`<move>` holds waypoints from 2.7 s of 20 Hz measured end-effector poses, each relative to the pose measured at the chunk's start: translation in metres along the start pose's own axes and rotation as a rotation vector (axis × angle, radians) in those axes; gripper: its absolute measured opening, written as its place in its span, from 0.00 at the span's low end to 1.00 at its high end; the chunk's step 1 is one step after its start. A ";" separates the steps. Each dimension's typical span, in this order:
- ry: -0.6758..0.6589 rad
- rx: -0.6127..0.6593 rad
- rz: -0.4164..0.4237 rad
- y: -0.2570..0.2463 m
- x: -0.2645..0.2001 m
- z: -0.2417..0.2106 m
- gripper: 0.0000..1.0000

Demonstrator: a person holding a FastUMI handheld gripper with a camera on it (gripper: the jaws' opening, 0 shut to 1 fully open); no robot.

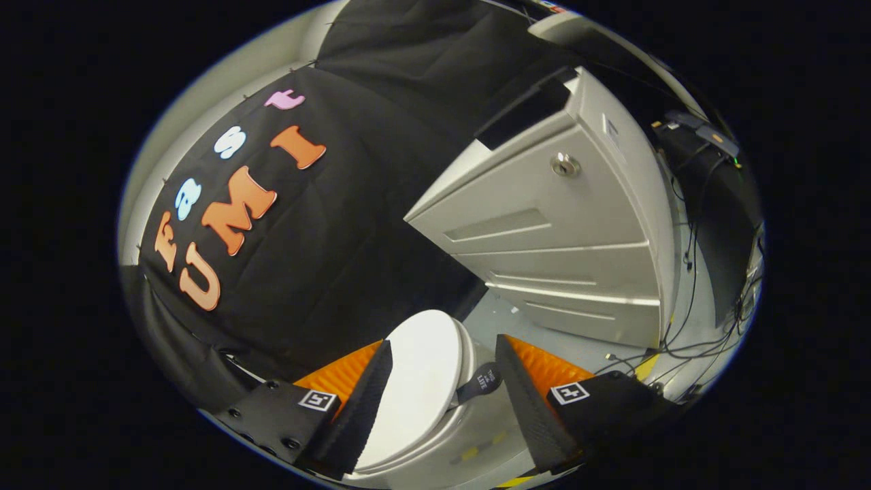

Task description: Open the toilet lid.

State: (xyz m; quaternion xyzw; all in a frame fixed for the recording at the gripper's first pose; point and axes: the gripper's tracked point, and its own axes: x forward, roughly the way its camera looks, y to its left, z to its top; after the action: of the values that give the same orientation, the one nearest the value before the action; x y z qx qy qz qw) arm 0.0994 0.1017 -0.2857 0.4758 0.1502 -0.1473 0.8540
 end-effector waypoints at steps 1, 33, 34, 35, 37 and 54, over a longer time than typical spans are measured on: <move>0.012 0.025 -0.017 -0.007 0.005 -0.007 0.98; 0.004 0.217 0.133 0.023 0.043 -0.026 0.08; -0.002 0.191 0.146 0.032 0.039 -0.021 0.08; -0.006 0.164 0.156 0.041 0.036 -0.018 0.08; -0.014 0.122 0.162 0.055 0.030 -0.014 0.08; -0.112 -0.408 0.315 0.285 -0.041 0.001 0.08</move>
State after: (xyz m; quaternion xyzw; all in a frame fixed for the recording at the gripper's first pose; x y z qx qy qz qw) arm 0.1747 0.2483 -0.0501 0.3025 0.0532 -0.0054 0.9517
